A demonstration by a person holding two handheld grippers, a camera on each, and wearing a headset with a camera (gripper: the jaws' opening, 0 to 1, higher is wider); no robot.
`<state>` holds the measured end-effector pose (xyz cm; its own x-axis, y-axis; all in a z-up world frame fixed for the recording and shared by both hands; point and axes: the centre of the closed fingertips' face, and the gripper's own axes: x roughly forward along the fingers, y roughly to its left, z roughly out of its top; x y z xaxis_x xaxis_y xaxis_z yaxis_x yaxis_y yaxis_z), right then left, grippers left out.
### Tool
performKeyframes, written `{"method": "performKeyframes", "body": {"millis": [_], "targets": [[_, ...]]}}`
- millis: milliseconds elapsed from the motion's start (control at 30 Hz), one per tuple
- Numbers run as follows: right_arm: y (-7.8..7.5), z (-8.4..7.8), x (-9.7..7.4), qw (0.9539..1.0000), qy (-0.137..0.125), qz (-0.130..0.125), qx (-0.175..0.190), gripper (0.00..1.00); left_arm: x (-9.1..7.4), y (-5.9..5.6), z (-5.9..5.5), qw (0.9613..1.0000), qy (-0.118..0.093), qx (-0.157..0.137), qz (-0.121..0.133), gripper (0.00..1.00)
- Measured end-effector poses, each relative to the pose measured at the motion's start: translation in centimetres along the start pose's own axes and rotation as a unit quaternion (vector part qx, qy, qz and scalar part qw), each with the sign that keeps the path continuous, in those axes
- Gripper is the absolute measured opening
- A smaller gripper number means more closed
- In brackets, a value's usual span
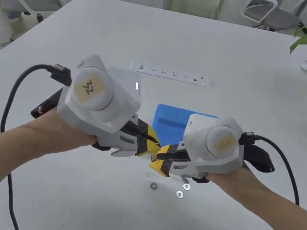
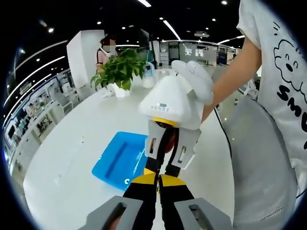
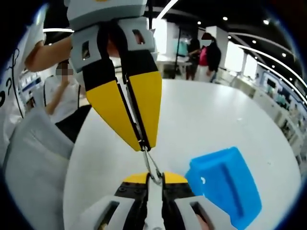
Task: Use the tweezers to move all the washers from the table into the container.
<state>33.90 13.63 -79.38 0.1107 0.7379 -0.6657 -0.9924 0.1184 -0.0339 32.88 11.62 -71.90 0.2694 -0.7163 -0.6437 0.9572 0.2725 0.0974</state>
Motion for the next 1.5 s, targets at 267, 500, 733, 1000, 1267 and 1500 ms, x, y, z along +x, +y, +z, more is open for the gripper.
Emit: {"method": "performKeyframes", "body": {"millis": [267, 500, 733, 1000, 1267, 1500], "targets": [[-1.8, 1.0, -2.8, 0.9989, -0.018, -0.041, 0.013, 0.06, -0.4, 1.0, 3.2, 0.9994, -0.017, 0.025, 0.014, 0.0], [-4.1, 1.4, -3.9, 0.9969, -0.024, -0.073, 0.015, 0.06, 0.1, 2.6, 4.6, 0.9983, -0.027, 0.041, 0.033, 0.0], [-6.4, 1.2, -4.1, 0.9951, -0.024, -0.094, 0.018, 0.06, 1.0, 4.5, 5.1, 0.998, -0.033, 0.034, 0.042, 0.0], [-8.9, -1.1, -3.0, 0.9942, 0.003, -0.104, 0.03, 0.06, 4.0, 6.6, 4.2, 0.999, -0.023, 0.027, 0.026, 0.0], [-10.1, -2.9, -1.4, 0.9938, 0.027, -0.099, 0.044, 0.06, 6.3, 7.7, 2.7, 0.9996, -0.005, 0.023, 0.017, 0.0], [-10.8, -4.4, -0.7, 0.9929, 0.046, -0.096, 0.053, 0.06, 7.5, 8.3, 1.7, 0.9998, 0.005, 0.017, 0.012, 0.0]]}}
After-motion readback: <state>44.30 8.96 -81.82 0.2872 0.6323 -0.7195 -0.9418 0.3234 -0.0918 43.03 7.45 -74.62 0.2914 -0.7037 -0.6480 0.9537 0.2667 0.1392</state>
